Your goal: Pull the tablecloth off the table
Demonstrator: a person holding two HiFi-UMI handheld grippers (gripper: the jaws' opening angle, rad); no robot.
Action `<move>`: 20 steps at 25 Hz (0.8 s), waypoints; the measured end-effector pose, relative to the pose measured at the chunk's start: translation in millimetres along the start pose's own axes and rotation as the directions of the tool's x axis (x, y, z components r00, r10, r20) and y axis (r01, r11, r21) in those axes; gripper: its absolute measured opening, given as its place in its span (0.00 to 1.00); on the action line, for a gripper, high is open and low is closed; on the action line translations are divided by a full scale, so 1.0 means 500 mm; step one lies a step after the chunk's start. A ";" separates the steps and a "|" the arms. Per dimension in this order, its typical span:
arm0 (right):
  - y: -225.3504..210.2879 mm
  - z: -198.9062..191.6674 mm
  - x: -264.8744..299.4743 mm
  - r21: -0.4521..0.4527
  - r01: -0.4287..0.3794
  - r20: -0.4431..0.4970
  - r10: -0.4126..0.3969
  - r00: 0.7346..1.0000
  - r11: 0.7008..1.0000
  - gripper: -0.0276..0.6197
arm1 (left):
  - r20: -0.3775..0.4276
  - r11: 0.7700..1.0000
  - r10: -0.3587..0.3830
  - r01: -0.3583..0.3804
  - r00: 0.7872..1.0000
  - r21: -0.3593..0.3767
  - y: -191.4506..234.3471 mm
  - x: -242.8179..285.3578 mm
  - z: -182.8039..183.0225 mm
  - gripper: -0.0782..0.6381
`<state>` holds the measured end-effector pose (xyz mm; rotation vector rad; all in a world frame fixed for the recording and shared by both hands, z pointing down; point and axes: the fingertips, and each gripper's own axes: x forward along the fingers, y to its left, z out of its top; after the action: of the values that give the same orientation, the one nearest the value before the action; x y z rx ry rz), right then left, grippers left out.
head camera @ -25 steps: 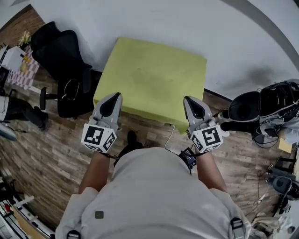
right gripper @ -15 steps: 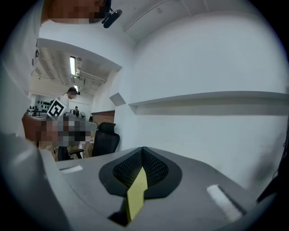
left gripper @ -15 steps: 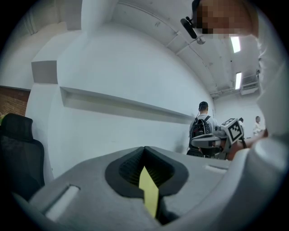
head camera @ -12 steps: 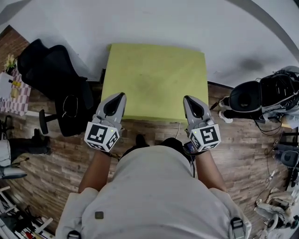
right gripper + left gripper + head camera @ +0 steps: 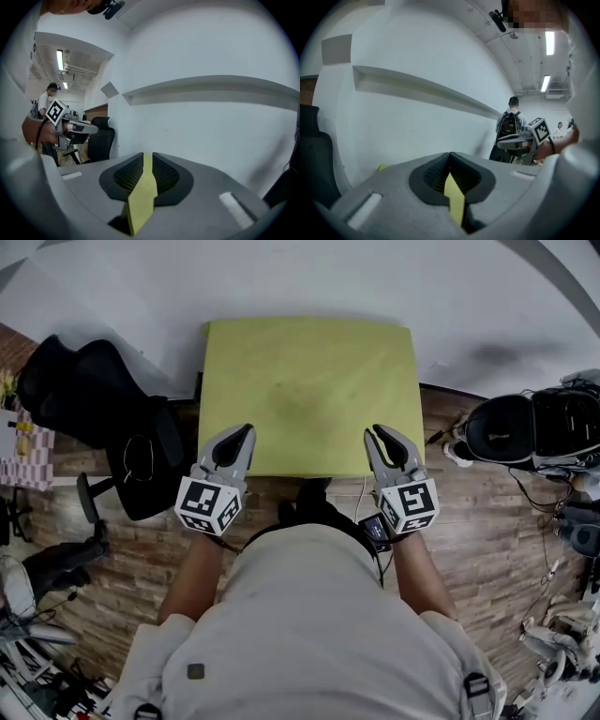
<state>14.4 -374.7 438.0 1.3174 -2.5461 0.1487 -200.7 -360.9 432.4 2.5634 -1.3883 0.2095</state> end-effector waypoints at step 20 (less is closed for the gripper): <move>-0.161 -0.359 0.192 0.142 0.035 -0.418 0.028 0.908 0.989 0.40 | -0.390 0.995 0.016 -0.052 0.921 -0.080 0.147 0.231 -0.311 0.34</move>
<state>61.2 -458.5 634.9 1.1849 -2.1971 0.5655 -202.7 -453.1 617.8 2.2635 -1.2572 0.6121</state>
